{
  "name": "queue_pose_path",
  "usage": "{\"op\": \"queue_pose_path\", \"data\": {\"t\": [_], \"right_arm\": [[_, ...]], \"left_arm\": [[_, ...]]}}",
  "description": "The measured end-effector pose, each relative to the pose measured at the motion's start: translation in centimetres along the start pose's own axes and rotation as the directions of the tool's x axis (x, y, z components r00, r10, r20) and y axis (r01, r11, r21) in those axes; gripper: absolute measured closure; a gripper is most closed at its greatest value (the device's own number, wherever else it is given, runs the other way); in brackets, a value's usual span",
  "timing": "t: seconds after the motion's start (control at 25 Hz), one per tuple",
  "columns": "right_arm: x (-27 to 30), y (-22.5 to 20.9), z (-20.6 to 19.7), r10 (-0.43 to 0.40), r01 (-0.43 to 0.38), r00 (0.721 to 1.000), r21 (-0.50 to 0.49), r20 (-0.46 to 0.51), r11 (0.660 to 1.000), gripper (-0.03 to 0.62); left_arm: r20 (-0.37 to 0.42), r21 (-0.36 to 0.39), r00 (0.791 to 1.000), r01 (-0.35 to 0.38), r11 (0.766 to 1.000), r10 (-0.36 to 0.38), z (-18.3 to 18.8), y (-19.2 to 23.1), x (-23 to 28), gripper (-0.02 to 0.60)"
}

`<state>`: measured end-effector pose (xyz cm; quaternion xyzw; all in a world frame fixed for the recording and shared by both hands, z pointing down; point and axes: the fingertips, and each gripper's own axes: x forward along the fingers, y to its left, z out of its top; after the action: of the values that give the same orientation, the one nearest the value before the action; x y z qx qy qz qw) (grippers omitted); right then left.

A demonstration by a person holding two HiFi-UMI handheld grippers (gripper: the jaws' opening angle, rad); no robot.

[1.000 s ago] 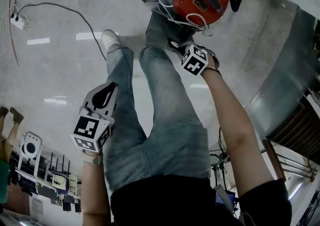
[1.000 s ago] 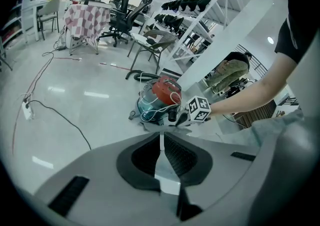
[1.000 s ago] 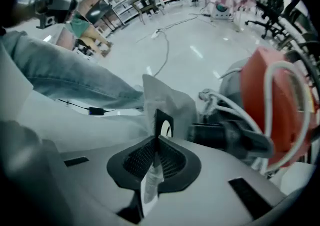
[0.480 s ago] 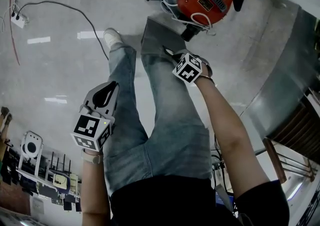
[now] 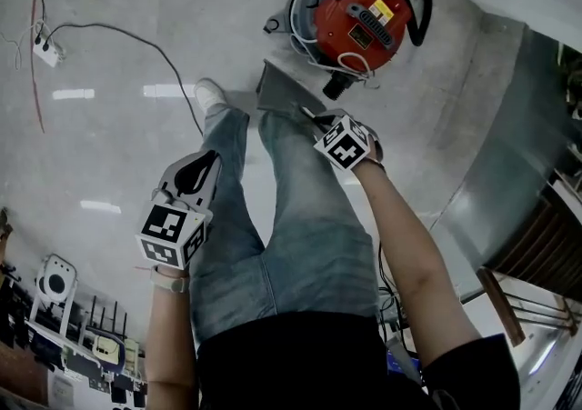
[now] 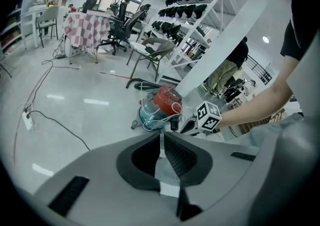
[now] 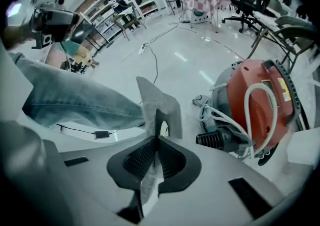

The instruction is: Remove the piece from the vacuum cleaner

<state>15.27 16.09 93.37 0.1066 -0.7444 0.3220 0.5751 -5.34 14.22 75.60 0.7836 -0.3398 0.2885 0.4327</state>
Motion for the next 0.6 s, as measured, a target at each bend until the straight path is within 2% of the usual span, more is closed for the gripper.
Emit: {"op": "queue_pose_path", "data": {"t": [0.36,0.6], "right_arm": [[-9.5,1.2,5.2,-0.059,0.058,0.994,0.013,0.095,0.998,0.551],[-17.8,1.5,10.1,-0.110,0.091,0.971,0.095,0.214,0.991,0.551]], "left_arm": [[0.082,0.025,0.996,-0.026,0.999,0.024,5.7,-0.4,-3.2,0.558],[0.156,0.053,0.987,-0.041,0.998,0.033,10.8,-1.1,-6.6,0.558]]}}
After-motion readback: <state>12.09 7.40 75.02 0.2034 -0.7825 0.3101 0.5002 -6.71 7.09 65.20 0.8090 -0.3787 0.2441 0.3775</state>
